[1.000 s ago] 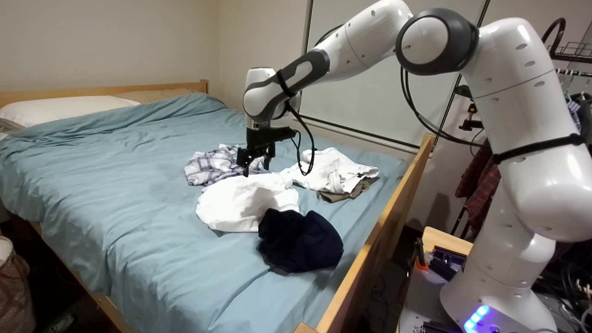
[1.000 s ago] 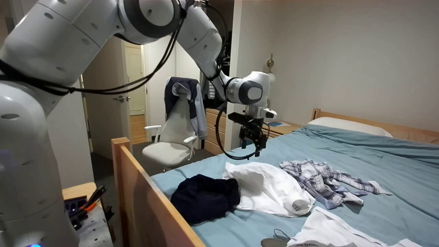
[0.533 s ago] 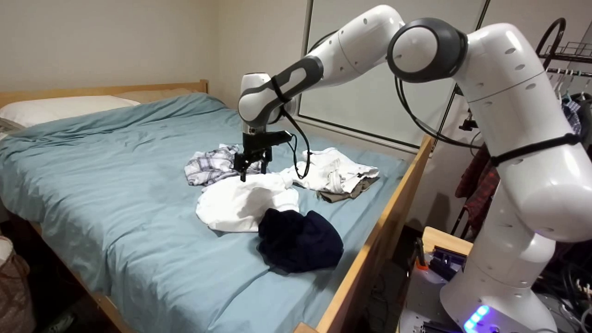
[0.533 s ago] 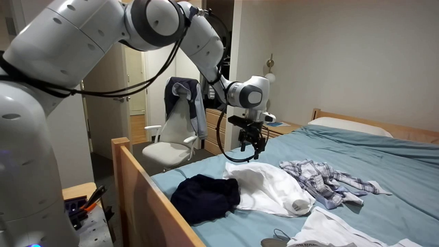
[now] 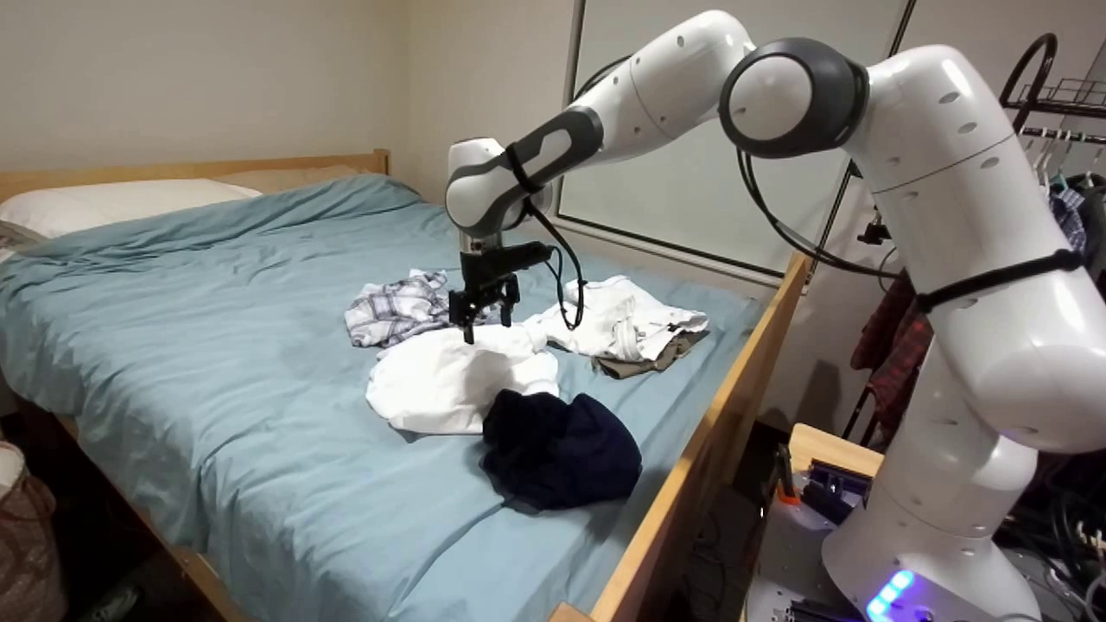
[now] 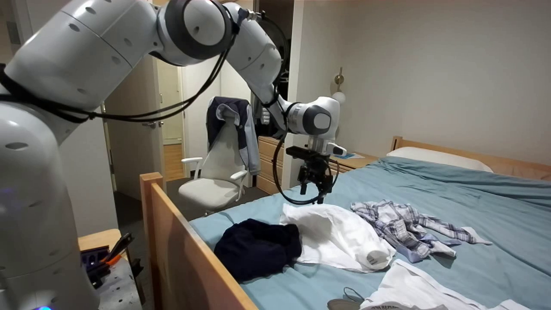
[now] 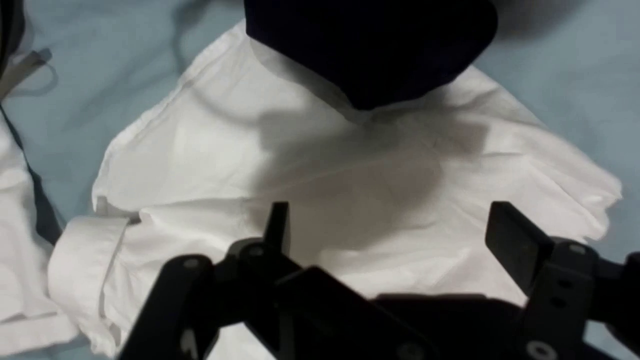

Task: Fold the white clothing in half

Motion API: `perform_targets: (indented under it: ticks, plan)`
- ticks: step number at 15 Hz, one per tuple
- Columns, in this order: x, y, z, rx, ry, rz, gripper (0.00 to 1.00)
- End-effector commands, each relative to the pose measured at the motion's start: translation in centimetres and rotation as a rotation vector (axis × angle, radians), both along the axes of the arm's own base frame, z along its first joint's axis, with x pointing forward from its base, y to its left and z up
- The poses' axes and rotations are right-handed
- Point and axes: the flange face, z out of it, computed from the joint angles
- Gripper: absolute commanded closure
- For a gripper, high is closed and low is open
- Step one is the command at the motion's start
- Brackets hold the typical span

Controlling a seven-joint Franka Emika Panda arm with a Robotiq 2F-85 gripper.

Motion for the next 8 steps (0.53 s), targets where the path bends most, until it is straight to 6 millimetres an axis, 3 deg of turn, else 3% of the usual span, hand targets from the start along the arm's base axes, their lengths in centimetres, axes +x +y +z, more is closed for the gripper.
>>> perform_targets:
  ticks: [1,3,4,8]
  plan:
    - [-1.1,-0.2,-1.8,-0.012,0.032,-0.009,0.0]
    - [-2.8,-0.2,-5.0,-0.025,0.067,-0.016,0.0]
    - [-3.1,-0.2,-5.7,-0.026,0.073,-0.016,0.0]
    - [-2.9,-5.8,-4.8,0.008,0.007,-0.069,0.0]
